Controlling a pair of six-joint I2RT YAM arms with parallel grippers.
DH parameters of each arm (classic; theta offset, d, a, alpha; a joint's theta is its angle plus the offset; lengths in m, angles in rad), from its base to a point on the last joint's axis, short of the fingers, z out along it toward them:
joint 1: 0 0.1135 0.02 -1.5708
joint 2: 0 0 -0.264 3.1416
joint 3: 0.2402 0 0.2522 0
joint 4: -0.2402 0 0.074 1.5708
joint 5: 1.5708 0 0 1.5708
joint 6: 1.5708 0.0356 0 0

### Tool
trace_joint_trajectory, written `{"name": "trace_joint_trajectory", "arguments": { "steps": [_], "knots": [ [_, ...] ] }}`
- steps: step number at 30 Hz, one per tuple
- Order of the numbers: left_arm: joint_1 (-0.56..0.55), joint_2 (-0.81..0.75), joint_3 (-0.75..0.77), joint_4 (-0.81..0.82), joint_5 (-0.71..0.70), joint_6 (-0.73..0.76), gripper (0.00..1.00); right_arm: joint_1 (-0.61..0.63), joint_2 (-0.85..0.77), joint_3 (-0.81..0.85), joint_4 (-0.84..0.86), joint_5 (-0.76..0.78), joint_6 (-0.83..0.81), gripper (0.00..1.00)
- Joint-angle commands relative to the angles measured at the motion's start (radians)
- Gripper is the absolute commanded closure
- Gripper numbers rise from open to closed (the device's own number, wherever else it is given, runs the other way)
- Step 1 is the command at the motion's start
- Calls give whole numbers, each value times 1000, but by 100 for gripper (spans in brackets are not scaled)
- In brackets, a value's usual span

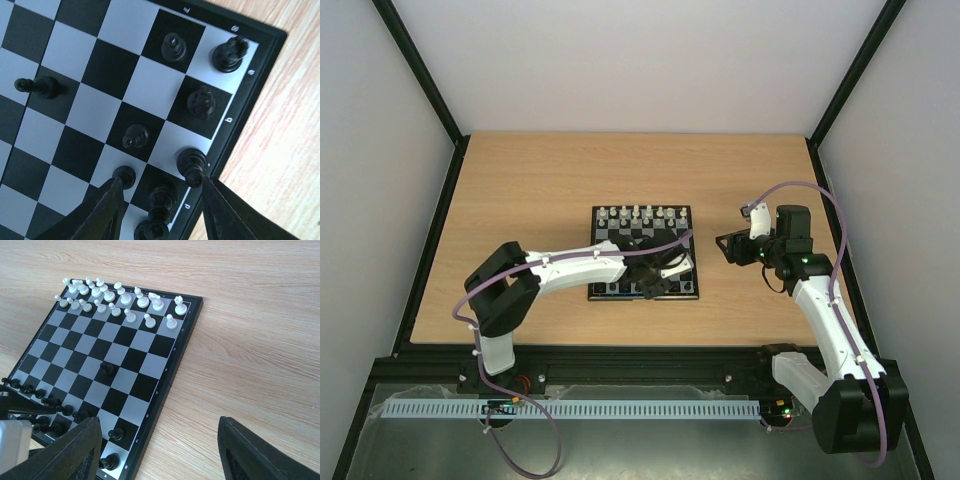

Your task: Set up the chess pieces on the board

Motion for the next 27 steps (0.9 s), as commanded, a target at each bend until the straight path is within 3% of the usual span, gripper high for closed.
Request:
{"name": "trace_joint_trajectory", "arguments": {
  "steps": [1,13,20,27],
  "knots": [
    [-7,35,19,-11,-70,12,54,-4,-2,-4,-9,-17,-8,36],
    [-7,54,36,4,-73,12,54,-4,-2,-4,-10,-17,-9,36],
    [-4,-10,50,21,21,9,54,-5,-2,-4,-9,-20,-9,36],
    [79,-31,114,20,35,-82,54,-4,1,-5,-9,-21,-8,36]
  ]
}}
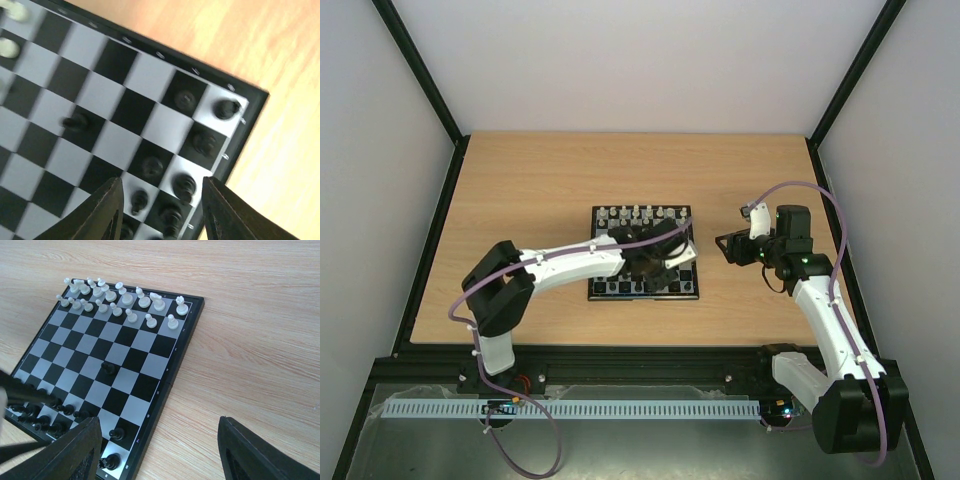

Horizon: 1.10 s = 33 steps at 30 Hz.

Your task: Set up the chess pieces on the board

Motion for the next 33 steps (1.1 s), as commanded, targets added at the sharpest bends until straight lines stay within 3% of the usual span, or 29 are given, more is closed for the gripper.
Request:
{"name": "trace_joint_trajectory", "arguments": {
  "steps": [1,24,33],
  "knots": [
    [72,-21,78,5,6,-81,54,-5,1,-4,-10,-15,-5,36],
    [161,217,239,-34,17,-174,60,-5,2,-6,-8,-5,-9,36],
    [164,245,239,-25,35,-169,67,-5,5,-6,-8,-6,-11,36]
  ]
}}
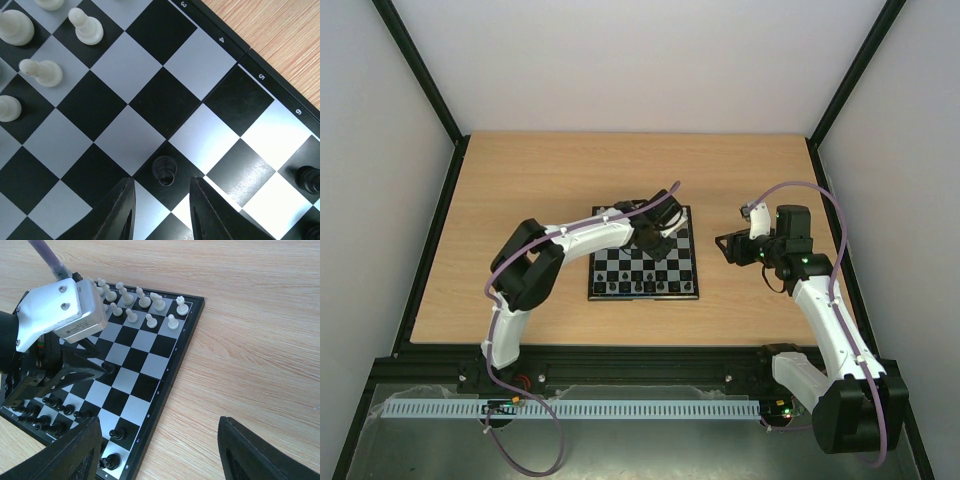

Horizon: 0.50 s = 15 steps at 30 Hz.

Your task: Set up the chess pieces on the board

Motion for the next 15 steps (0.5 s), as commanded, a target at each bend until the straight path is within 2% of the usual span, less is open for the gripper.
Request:
{"name": "trace_joint_trajectory", "arguments": {
  "steps": [1,15],
  "knots": [
    [1,24,24,-9,20,-2,68,-4,5,-6,-8,-5,-10,36],
    [2,41,32,-3,27,10,77,-4,8,-6,-9,-5,-12,36]
  ]
}}
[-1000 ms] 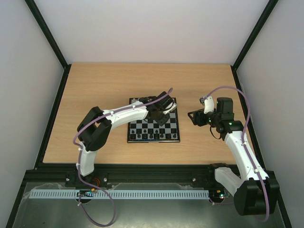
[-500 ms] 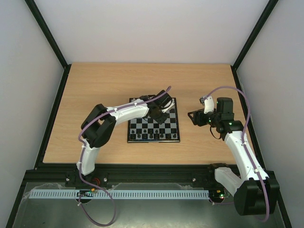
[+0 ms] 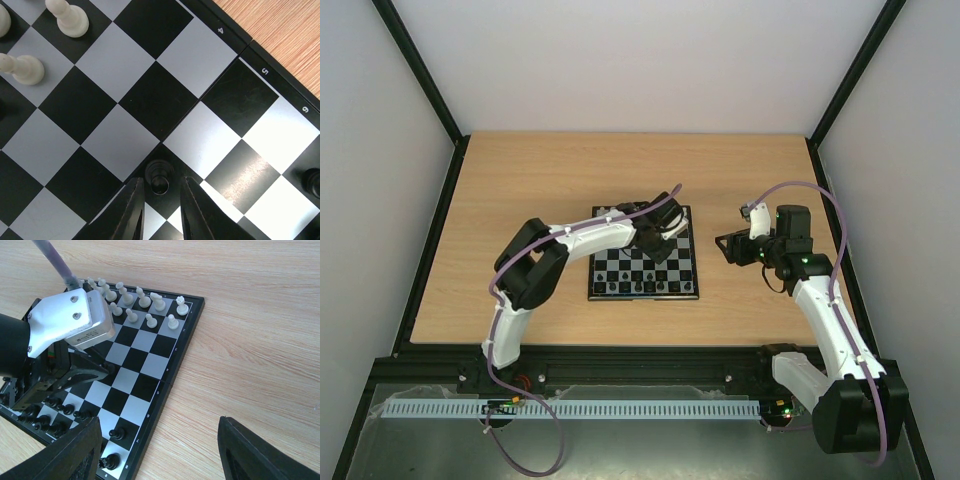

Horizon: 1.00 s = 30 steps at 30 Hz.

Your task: Set up the chess pieces on the board

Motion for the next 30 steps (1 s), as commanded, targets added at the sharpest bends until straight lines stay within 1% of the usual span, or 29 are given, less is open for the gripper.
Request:
{"name": "trace_joint_trajectory", "arguments": {
  "steps": [1,9,18,21,27,30],
  "knots": [
    [3,17,31,-8,12,9,77,-5,8,-6,-8,-5,-9,36],
    [3,31,39,-7,22,14,81,-3,10,-6,-8,-5,-13,36],
    [3,36,50,-11,32,23,90,-4,13,-6,-8,-3,-14,36],
    [2,26,47,-13,38,26,91,-5,13,-6,-7,-2,-15,36],
    [-2,-26,10,-16,152,69,91,-5,16,-5,-8,-3,-17,36],
    [-9,-42,1,-29,184,86,90,-5,18,-5,-9,-3,-17,36]
  ]
}}
